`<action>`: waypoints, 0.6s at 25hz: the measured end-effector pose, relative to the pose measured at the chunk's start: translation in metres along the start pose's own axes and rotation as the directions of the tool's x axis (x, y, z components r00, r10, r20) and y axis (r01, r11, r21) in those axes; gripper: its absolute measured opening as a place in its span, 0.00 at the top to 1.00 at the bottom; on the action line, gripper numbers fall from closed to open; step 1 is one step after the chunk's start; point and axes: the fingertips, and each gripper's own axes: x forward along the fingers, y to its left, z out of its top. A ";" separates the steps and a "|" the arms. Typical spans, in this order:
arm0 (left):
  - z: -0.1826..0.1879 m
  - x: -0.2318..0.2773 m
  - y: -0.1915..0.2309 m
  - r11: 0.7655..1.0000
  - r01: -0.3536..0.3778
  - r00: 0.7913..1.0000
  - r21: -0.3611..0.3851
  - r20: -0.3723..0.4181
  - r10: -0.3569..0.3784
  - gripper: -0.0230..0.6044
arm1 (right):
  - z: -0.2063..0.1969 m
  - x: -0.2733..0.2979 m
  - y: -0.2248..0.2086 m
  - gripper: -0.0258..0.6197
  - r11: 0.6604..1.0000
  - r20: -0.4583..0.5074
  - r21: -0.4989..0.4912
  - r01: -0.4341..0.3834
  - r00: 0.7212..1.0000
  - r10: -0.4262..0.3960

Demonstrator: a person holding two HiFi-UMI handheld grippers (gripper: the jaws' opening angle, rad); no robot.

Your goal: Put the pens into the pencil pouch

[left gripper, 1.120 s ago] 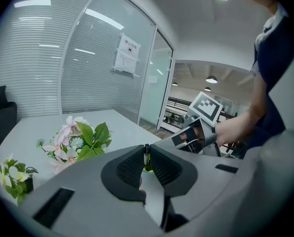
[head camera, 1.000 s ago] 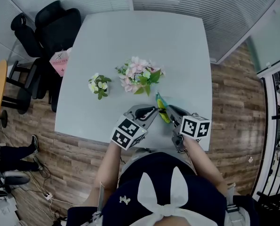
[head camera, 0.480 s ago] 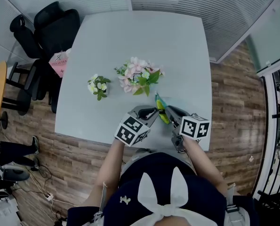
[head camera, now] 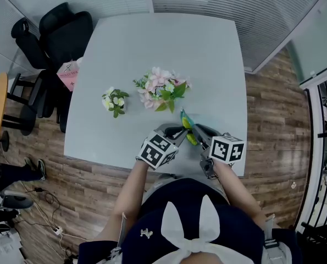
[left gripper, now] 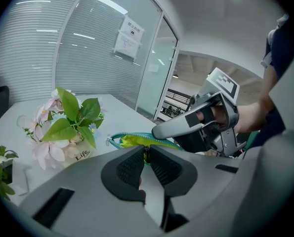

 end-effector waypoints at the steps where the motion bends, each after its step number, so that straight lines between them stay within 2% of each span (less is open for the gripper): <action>1: -0.001 0.001 0.000 1.000 0.001 1.000 0.000 -0.005 -0.001 0.88 | 0.000 0.000 0.000 0.89 1.000 -0.001 0.000 0.000 1.000 0.000; 7: -0.005 0.003 -0.003 0.999 0.025 1.000 -0.022 -0.006 -0.025 0.88 | -0.001 0.000 -0.001 0.89 1.000 -0.003 -0.004 0.001 1.000 -0.001; 12: -0.005 0.003 -0.001 1.000 0.014 1.000 -0.015 -0.004 -0.014 0.88 | -0.001 0.001 -0.001 0.89 1.000 -0.005 0.000 0.001 1.000 -0.001; 15: -0.005 0.002 -0.002 1.000 0.020 1.000 -0.023 0.004 -0.020 0.84 | -0.002 0.001 -0.002 0.89 1.000 -0.006 -0.001 0.002 1.000 -0.002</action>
